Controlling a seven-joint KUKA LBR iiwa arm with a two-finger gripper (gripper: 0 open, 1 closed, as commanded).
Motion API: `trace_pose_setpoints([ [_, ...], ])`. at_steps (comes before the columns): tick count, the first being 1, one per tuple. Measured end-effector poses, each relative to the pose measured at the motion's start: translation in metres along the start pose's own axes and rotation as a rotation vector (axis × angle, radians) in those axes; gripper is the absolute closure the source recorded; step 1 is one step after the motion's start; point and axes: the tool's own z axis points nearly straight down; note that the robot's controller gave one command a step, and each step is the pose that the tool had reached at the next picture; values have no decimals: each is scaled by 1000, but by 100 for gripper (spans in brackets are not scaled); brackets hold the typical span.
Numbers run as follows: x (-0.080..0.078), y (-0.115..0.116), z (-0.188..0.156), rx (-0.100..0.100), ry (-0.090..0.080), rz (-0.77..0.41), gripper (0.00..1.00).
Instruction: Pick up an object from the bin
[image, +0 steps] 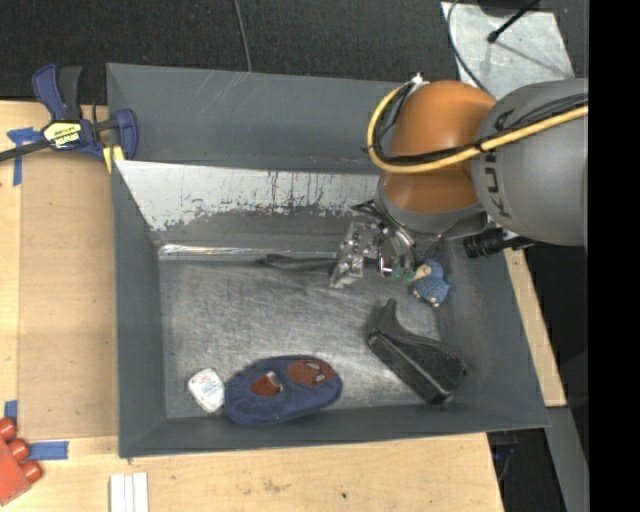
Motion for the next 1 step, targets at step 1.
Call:
trace_pose_setpoints([
  [1,-2,3,-40,-1,-5,-23,100],
])
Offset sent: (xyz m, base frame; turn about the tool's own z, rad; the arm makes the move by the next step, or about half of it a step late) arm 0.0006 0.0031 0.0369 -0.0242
